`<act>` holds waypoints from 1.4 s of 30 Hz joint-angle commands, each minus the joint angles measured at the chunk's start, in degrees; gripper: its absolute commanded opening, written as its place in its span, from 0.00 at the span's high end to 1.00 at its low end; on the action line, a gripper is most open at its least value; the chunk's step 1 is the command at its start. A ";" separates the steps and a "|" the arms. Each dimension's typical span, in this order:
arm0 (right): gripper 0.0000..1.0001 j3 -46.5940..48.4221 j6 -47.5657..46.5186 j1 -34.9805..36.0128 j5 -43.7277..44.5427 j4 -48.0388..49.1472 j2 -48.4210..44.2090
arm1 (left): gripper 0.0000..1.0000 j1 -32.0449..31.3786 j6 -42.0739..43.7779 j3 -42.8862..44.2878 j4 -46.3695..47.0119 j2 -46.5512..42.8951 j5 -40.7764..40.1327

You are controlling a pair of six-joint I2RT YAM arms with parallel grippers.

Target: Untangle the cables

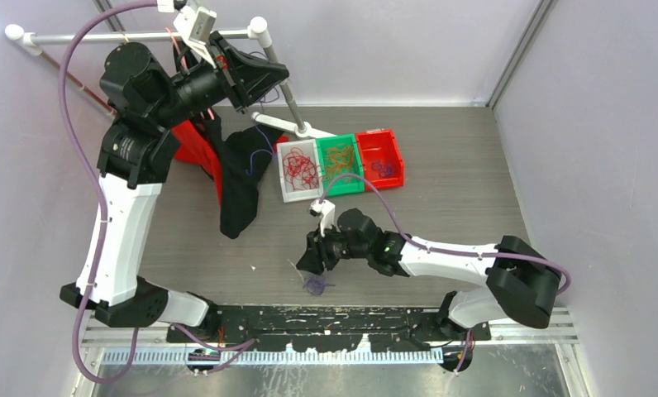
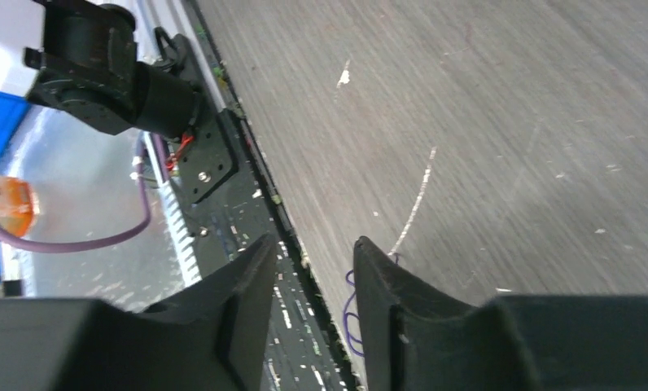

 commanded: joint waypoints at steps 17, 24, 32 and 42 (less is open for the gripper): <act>0.00 12.91 -16.28 -1.13 22.84 0.62 -20.70 | 1.00 0.07 -0.72 -18.40 -3.91 -6.50 20.47; 0.00 19.50 -24.01 -1.71 25.54 2.16 -12.85 | 1.00 -0.01 -7.84 -19.09 -2.09 -5.62 25.17; 0.00 24.63 -25.56 -6.39 20.67 8.56 -1.91 | 1.00 -0.09 -11.01 -18.70 -1.97 -5.78 25.53; 0.72 25.02 -4.95 -17.44 0.00 20.79 3.56 | 1.00 -0.09 -8.77 -21.57 -3.72 -6.88 20.79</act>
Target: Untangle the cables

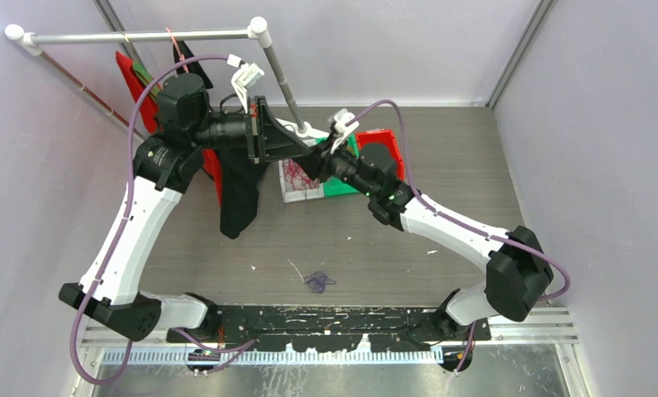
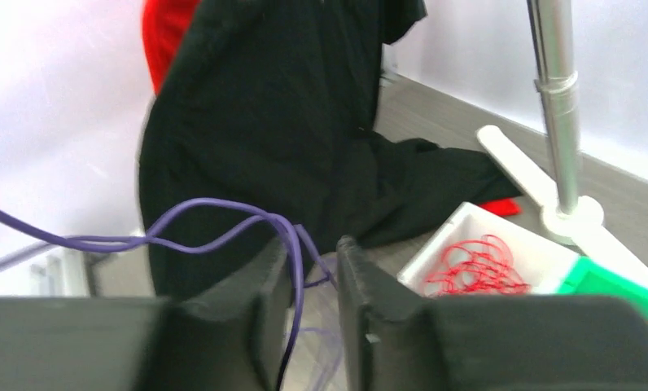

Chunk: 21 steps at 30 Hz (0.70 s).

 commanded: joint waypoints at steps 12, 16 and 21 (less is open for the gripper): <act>0.99 -1.03 21.55 -17.45 -8.03 -0.26 -5.65 | 0.37 -0.44 25.53 -1.95 -23.39 0.07 -21.75; 0.99 4.29 12.95 -20.48 1.29 -17.06 -4.15 | 0.26 -1.36 33.80 -1.55 -33.04 2.07 -24.98; 0.99 9.18 5.61 -23.13 12.70 -25.07 1.56 | 0.18 -1.33 38.41 -2.72 -37.85 1.56 -29.07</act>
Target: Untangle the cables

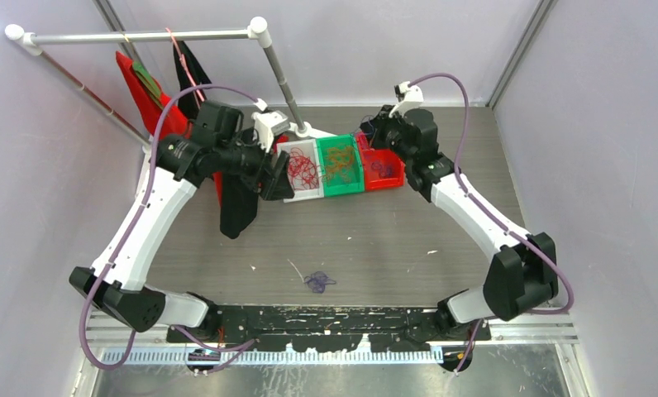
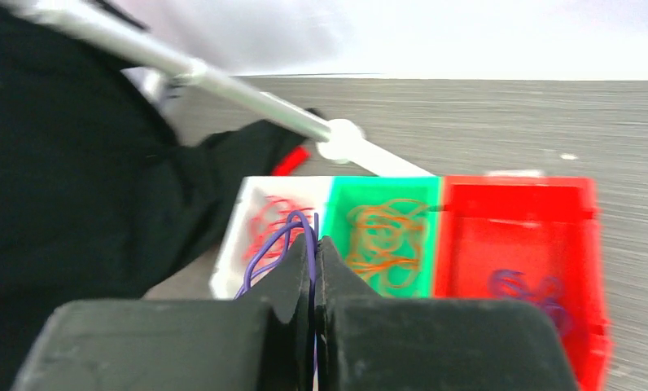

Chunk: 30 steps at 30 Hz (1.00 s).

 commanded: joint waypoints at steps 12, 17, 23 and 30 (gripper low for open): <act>0.99 22.78 -15.92 -5.35 27.64 -19.86 25.97 | 0.13 -0.23 13.05 -5.38 -10.76 -6.89 -2.20; 0.99 24.40 -12.55 -7.40 29.94 -22.59 28.06 | 0.13 -0.23 14.13 -7.15 -8.21 -9.40 -2.06; 0.99 24.53 -13.29 -9.68 28.76 -22.91 25.88 | 0.14 -0.23 14.12 -7.82 -6.81 -9.52 -0.93; 0.96 24.62 -15.48 -8.73 27.37 -26.87 27.25 | 0.18 -0.23 14.16 -6.45 -7.25 -8.60 -0.70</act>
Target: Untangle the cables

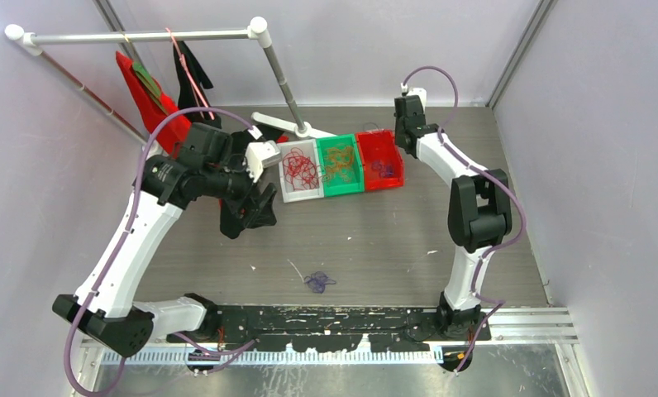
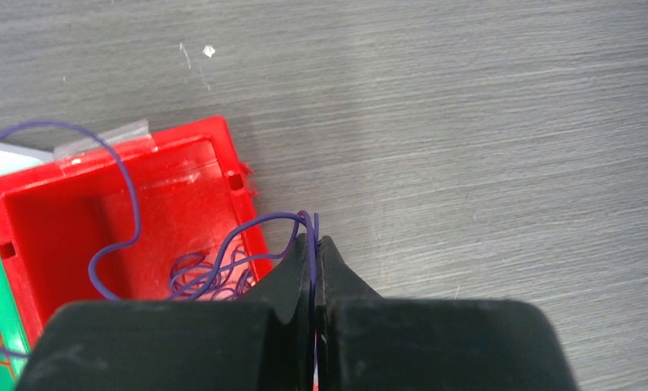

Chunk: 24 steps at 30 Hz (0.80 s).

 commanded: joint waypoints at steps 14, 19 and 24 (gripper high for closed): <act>0.79 8.99 -1.01 4.55 3.75 -12.05 1.62 | 0.23 -0.17 3.66 2.45 1.03 -0.06 1.25; 0.61 14.78 -0.75 4.78 0.97 -16.50 4.89 | 0.27 -0.17 3.66 3.33 0.36 0.35 1.32; 0.59 15.83 1.75 4.83 -1.12 -17.04 4.31 | 0.29 -0.17 4.10 3.81 0.13 0.46 1.25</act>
